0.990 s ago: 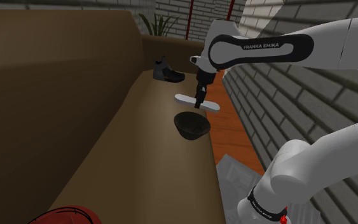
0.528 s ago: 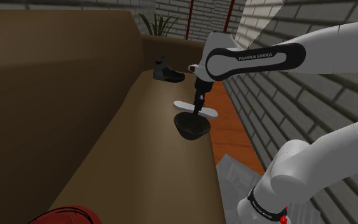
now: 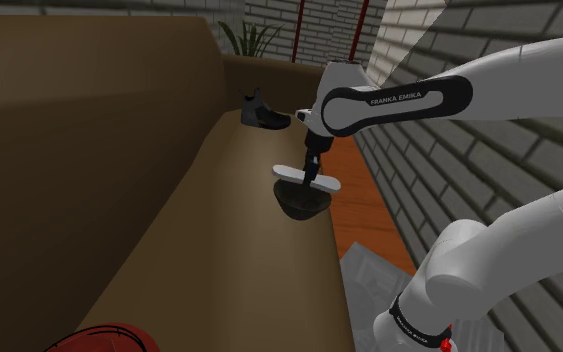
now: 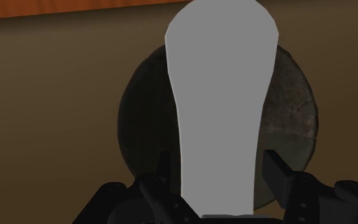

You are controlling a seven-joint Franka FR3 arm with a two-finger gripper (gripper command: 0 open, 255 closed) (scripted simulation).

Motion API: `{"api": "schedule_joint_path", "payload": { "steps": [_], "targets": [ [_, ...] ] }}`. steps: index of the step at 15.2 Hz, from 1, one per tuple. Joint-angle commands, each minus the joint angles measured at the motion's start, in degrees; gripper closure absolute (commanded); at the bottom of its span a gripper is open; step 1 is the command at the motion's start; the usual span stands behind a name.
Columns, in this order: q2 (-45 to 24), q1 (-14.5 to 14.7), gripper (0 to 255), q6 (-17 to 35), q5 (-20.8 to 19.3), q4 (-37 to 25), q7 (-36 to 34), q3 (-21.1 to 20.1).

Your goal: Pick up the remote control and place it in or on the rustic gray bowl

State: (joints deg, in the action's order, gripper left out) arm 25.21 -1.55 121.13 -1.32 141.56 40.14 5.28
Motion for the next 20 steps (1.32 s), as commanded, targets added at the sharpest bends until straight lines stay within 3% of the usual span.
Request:
{"api": "schedule_joint_path", "payload": {
  "steps": [1, 2, 3, 8, 12, 20],
  "targets": [
    [0.0, 0.0, 255, 0.0, 0.0, 0.0, 0.0, 0.0],
    [0.0, 0.0, 255, 0.0, 0.0, 0.0, 0.0, 0.0],
    [0.0, 0.0, 0, 0.0, 0.0, 0.0, 0.0, 0.0],
    [0.0, 0.0, 0, 0.0, 0.0, 0.0, 0.0, 0.0],
    [2.5, 0.0, 0, -7.8, 0.0, -5.3, -0.1, -0.2],
    [2.5, 0.0, 0, -7.8, 0.0, -5.3, -0.1, -0.2]
  ]
}}
